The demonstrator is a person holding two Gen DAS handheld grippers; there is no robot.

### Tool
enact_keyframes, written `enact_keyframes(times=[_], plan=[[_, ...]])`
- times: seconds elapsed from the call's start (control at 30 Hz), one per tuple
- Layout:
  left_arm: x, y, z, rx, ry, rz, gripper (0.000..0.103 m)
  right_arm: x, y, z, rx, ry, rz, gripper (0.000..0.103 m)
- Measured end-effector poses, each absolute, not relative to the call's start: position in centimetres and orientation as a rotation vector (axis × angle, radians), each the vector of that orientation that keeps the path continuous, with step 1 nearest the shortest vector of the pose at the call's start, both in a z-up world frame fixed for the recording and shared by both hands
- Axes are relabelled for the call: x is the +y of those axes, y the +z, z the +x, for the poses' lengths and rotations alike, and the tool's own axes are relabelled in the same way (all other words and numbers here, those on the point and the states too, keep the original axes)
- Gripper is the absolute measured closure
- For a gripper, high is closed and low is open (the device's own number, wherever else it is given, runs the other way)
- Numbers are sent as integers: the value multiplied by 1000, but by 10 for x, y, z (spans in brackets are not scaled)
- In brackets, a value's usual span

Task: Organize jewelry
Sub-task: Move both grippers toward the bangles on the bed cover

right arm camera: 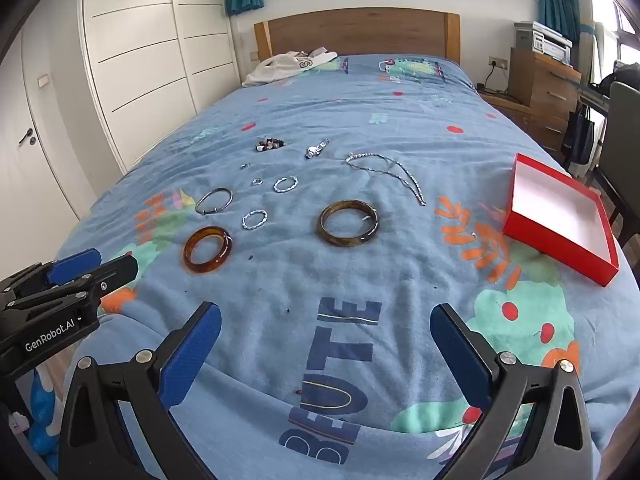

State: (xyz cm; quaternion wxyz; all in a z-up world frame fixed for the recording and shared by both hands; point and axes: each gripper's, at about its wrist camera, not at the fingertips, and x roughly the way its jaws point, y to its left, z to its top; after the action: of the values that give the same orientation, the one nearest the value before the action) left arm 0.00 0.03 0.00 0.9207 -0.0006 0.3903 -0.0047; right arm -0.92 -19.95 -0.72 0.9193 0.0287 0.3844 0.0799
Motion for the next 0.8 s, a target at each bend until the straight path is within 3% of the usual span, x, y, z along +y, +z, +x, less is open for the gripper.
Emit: enact_keyframes(times=[0.8], plan=[[9,-14,8,853,-21,-13,46,-200,-8,-6,781,186,76,1]])
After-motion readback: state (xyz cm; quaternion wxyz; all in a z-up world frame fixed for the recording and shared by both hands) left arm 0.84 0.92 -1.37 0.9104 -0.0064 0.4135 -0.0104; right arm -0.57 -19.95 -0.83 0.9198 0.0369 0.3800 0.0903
